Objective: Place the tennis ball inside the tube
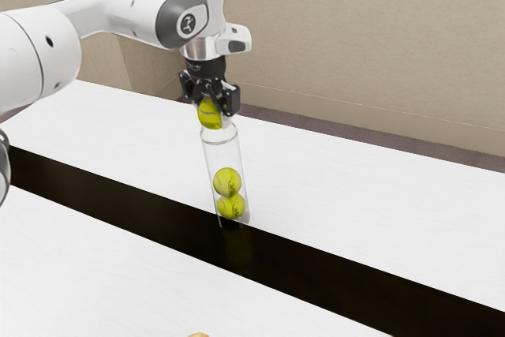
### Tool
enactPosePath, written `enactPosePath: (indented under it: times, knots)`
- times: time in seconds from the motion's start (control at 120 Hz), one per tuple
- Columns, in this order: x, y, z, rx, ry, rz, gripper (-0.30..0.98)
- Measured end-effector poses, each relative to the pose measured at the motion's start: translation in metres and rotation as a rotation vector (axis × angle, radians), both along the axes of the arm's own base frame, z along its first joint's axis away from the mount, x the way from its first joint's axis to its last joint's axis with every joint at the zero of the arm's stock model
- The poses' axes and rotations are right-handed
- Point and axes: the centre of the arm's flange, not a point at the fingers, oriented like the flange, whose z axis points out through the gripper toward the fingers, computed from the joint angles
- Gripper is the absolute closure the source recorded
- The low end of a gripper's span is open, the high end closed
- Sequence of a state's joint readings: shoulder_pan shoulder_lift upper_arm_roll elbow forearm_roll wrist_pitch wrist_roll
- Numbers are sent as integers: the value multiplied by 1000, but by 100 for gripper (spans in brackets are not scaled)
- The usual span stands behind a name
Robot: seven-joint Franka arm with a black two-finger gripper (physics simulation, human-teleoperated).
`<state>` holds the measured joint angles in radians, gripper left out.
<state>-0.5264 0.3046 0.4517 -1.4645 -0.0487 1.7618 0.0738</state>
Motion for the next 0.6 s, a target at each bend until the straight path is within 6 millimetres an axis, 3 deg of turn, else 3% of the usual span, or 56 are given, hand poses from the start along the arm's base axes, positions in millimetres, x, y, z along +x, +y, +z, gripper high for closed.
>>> enactPosePath:
  times: [0.467, 0.533, 0.6]
  knots:
    - [-7, -3, 11, -27, -2, -19, 8]
    - [-14, 0, 23, -42, 13, -17, 6]
    - [-31, -7, 67, -88, -4, -39, 5]
